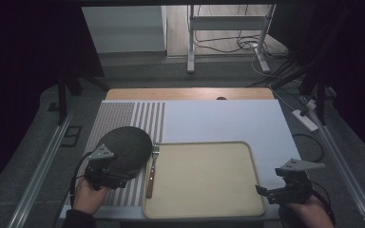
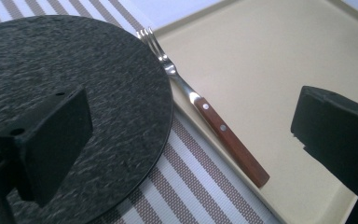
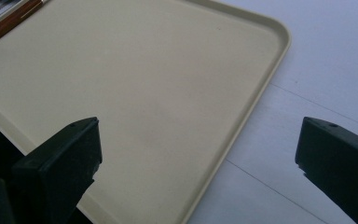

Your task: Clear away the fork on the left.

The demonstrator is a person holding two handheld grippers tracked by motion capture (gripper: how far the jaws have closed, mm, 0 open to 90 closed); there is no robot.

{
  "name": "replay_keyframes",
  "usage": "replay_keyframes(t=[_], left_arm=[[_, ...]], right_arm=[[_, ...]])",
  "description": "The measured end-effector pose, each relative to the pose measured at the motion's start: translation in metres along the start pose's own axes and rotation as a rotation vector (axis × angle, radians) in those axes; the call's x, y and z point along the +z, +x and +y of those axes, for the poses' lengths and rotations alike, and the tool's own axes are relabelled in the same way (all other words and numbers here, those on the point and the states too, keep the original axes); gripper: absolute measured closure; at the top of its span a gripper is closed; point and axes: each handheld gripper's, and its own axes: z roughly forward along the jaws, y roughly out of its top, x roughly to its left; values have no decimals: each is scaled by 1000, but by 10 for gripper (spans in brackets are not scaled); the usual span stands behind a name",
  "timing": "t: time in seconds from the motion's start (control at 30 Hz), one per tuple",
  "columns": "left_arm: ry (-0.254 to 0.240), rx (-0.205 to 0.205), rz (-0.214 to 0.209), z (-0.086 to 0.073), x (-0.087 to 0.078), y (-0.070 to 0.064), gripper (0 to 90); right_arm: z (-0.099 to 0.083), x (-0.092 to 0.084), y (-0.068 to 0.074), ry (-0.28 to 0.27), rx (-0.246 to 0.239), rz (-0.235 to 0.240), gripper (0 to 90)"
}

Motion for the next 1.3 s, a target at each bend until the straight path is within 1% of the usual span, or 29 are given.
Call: replay_keyframes(t=[0.27,0.43,0.6,0.63,0.7,0.93,1.13,1.2,1.27,1.3], left_arm=[[-28,-4,15,-8,-11,-1,0],[-55,-9,33,-16,-22,-2,0],[-65,-16,42,-21,-29,-2,0],[-65,-17,45,-23,-30,-3,0],[-73,-23,68,-27,-35,-3,0],[-89,-35,86,-36,-46,-4,0],[-91,-51,98,-43,-52,-3,0],[-86,-54,113,-47,-55,-3,0],[-85,-55,115,-48,-55,-3,0],[-76,-54,127,-50,-56,-3,0]], right_arm=[[0,0,-1,1,5,-3,10],[0,0,-1,0,13,-7,9],[0,0,-1,1,15,-11,9],[0,0,-1,2,16,-12,10],[0,0,-1,3,17,-13,9],[0,1,-1,7,15,-17,9],[0,1,-1,9,13,-18,10],[0,1,-1,9,14,-18,9],[0,1,-1,10,14,-18,10],[0,1,-1,11,14,-19,9]])
